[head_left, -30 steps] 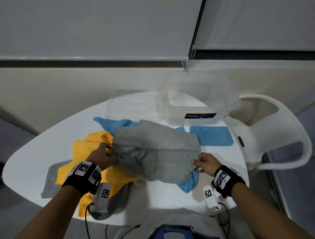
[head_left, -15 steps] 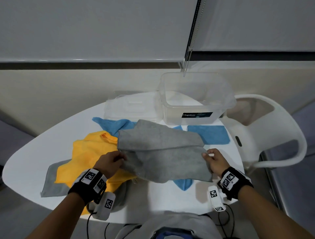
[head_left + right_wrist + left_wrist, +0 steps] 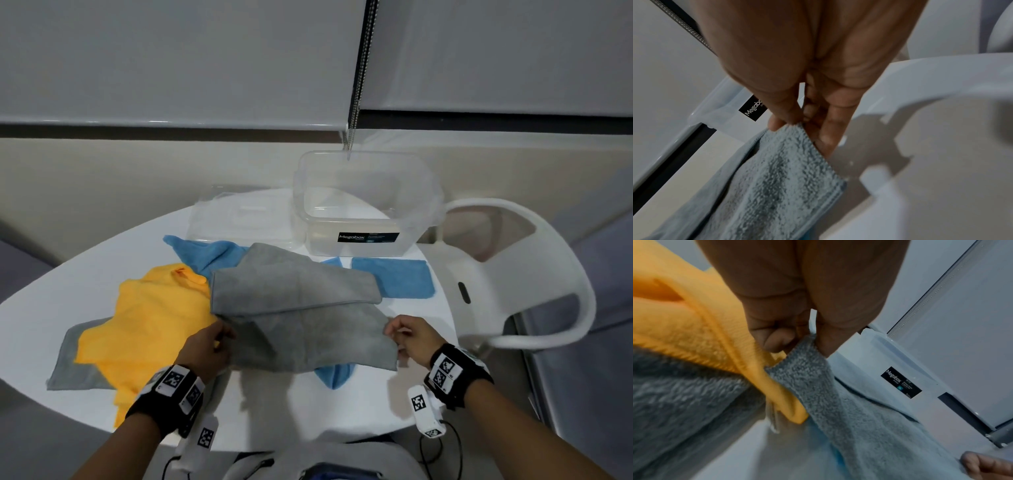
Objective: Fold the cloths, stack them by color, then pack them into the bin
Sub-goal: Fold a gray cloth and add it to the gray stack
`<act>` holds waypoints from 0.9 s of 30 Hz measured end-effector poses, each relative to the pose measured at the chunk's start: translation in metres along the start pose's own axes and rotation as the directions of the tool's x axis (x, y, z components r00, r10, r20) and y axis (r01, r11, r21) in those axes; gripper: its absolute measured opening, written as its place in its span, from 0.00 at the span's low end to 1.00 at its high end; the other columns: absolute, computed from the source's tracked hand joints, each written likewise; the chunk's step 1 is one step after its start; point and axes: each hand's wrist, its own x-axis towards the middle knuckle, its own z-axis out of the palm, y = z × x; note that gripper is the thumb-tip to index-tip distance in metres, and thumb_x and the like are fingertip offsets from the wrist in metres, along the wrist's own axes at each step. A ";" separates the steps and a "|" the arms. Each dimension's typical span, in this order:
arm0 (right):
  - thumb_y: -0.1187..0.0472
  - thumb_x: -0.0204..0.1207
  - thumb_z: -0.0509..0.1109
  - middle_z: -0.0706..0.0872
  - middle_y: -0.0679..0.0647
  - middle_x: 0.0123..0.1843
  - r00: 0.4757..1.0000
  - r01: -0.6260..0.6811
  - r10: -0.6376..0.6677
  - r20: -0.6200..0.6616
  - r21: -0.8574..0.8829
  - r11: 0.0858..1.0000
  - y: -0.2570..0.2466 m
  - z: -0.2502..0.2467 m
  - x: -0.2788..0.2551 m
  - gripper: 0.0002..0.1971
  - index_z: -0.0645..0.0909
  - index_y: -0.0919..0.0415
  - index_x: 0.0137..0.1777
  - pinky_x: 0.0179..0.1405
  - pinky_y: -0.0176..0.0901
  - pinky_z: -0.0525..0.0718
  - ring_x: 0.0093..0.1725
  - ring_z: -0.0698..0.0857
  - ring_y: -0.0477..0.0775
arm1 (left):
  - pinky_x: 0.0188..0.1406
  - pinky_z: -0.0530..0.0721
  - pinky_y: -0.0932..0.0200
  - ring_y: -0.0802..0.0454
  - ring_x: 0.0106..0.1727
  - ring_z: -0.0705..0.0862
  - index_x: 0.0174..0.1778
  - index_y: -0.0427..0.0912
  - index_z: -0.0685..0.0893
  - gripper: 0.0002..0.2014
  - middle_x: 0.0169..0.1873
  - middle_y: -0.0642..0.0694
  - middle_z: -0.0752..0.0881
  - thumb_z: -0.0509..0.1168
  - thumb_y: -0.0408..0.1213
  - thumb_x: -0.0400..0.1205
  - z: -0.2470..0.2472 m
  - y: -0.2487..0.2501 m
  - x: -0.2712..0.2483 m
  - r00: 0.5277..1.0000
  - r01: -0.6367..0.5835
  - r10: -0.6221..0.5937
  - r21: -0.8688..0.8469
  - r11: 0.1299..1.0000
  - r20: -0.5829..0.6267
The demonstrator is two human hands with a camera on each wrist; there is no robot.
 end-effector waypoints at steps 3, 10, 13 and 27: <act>0.77 0.82 0.60 0.86 0.61 0.46 1.000 -0.025 0.025 0.005 0.012 1.000 0.011 -0.018 0.010 0.16 0.85 0.63 0.41 0.38 0.48 0.84 0.41 0.84 0.58 | 0.36 0.76 0.59 0.45 0.42 0.84 0.45 0.53 0.80 0.13 0.39 0.48 0.85 0.64 0.26 0.77 0.013 -0.003 -0.009 0.998 0.057 -0.057 -0.011 0.998 0.012; 0.79 0.81 0.59 0.85 0.62 0.41 0.992 -0.091 0.094 0.079 -0.041 0.995 0.035 -0.034 0.015 0.15 0.85 0.67 0.43 0.30 0.41 0.81 0.34 0.82 0.57 | 0.39 0.76 0.60 0.41 0.47 0.87 0.52 0.50 0.90 0.12 0.46 0.44 0.90 0.63 0.33 0.80 0.052 -0.021 -0.032 0.981 0.191 -0.192 0.022 0.981 0.040; 0.80 0.80 0.60 0.84 0.61 0.41 0.992 -0.081 0.089 0.086 -0.091 0.992 0.047 -0.035 0.015 0.16 0.85 0.66 0.41 0.23 0.38 0.79 0.29 0.78 0.55 | 0.40 0.79 0.58 0.41 0.46 0.86 0.50 0.49 0.90 0.12 0.46 0.43 0.89 0.63 0.35 0.77 0.064 -0.027 -0.039 0.975 0.211 -0.209 -0.018 0.977 0.079; 0.78 0.69 0.73 0.83 0.58 0.40 0.964 0.070 0.035 0.265 -0.380 0.922 0.081 -0.034 0.006 0.18 0.87 0.51 0.40 0.43 0.35 0.77 0.38 0.79 0.47 | 0.30 0.81 0.69 0.45 0.39 0.78 0.46 0.42 0.83 0.19 0.35 0.41 0.78 0.65 0.12 0.72 0.080 -0.060 -0.064 0.962 0.254 -0.203 -0.330 0.909 0.182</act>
